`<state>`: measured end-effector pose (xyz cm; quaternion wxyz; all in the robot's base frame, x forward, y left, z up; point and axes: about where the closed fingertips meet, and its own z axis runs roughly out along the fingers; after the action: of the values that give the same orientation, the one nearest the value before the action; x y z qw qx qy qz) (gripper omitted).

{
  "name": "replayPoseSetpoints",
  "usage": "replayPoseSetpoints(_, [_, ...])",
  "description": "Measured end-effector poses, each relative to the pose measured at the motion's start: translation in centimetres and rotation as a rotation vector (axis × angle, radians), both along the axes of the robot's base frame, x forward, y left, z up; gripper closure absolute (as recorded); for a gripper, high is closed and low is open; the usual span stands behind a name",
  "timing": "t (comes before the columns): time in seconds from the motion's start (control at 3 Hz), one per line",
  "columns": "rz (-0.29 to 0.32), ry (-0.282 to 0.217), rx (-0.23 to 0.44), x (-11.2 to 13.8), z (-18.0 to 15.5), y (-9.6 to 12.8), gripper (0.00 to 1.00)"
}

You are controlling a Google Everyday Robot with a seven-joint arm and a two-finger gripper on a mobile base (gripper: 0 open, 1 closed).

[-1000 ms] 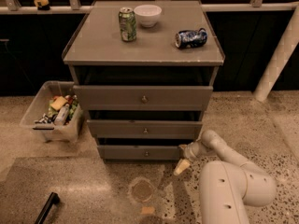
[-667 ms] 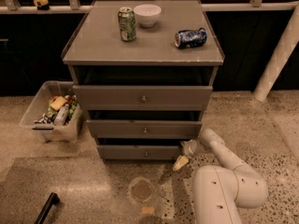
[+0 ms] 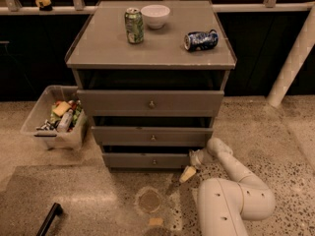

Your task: Open bottom drawer

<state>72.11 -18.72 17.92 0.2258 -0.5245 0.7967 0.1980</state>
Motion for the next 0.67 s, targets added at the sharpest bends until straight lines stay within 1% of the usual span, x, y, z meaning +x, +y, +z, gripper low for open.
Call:
replayPoseSetpoints(0.33, [0.0,0.0,0.0,0.0,0.0,0.0,0.0])
replayPoseSetpoints(0.67, [0.0,0.0,0.0,0.0,-0.01,0.0,0.17])
